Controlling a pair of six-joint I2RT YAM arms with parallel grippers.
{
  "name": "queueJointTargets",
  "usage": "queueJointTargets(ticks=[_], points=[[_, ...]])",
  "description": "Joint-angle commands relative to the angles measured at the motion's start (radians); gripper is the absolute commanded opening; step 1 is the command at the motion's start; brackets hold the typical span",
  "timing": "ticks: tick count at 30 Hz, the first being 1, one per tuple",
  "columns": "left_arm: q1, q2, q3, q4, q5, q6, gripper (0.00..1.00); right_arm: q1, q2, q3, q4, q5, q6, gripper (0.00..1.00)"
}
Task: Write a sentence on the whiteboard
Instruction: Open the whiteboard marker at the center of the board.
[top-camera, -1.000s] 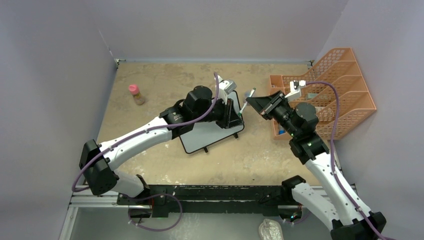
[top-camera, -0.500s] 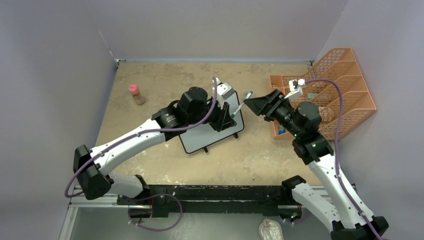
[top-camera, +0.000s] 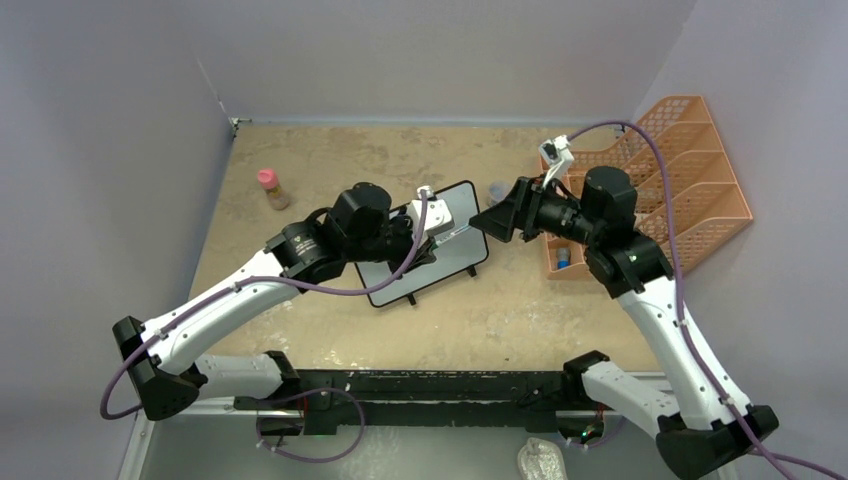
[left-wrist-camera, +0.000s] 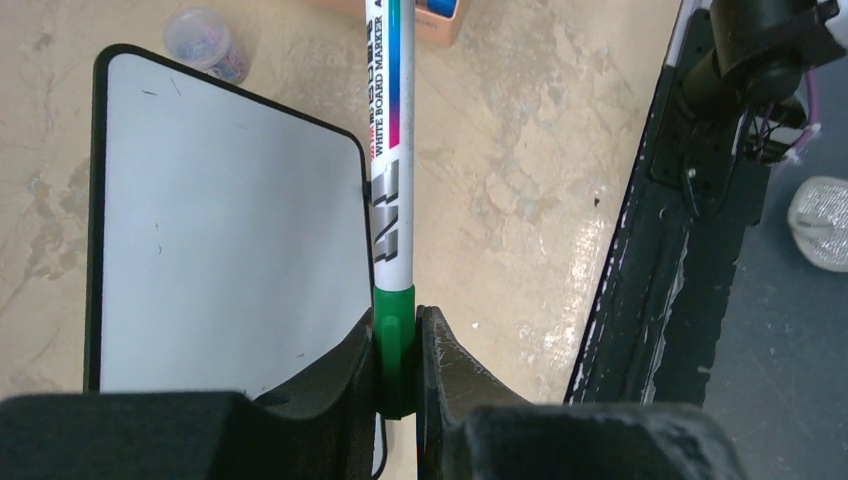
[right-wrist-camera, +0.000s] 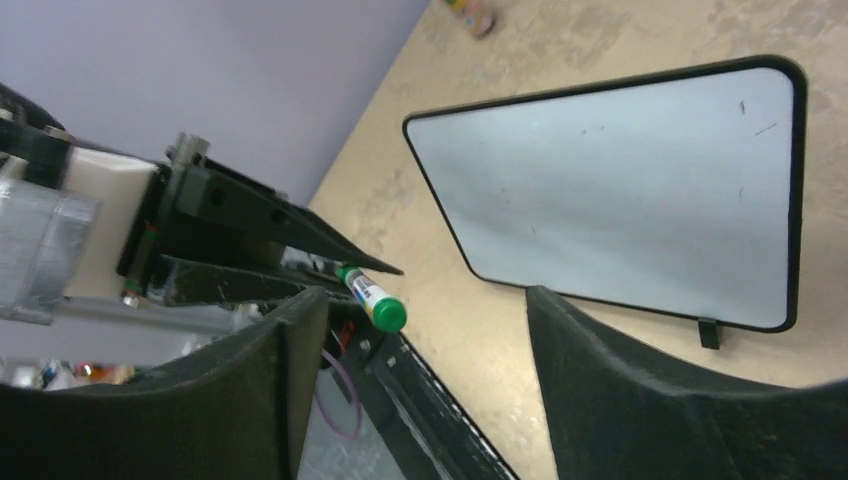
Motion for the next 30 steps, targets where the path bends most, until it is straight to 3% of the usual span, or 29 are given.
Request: queueJointTargets(ticks=[1, 7, 16, 30], points=[[-0.006, -0.015, 0.049, -0.053, 0.01, 0.15, 0.0, 0.002, 0.029, 0.065, -0.053, -0.141, -0.085, 0.79], [-0.006, 0.023, 0.097, -0.121, 0.024, 0.222, 0.0, 0.002, 0.093, 0.107, -0.137, -0.192, -0.156, 0.8], [-0.006, 0.072, 0.158, -0.192, 0.03, 0.306, 0.0, 0.002, 0.157, 0.146, -0.229, -0.249, -0.232, 0.67], [-0.006, 0.097, 0.173, -0.194, 0.035, 0.322, 0.0, 0.003, 0.206, 0.151, -0.194, -0.342, -0.231, 0.53]])
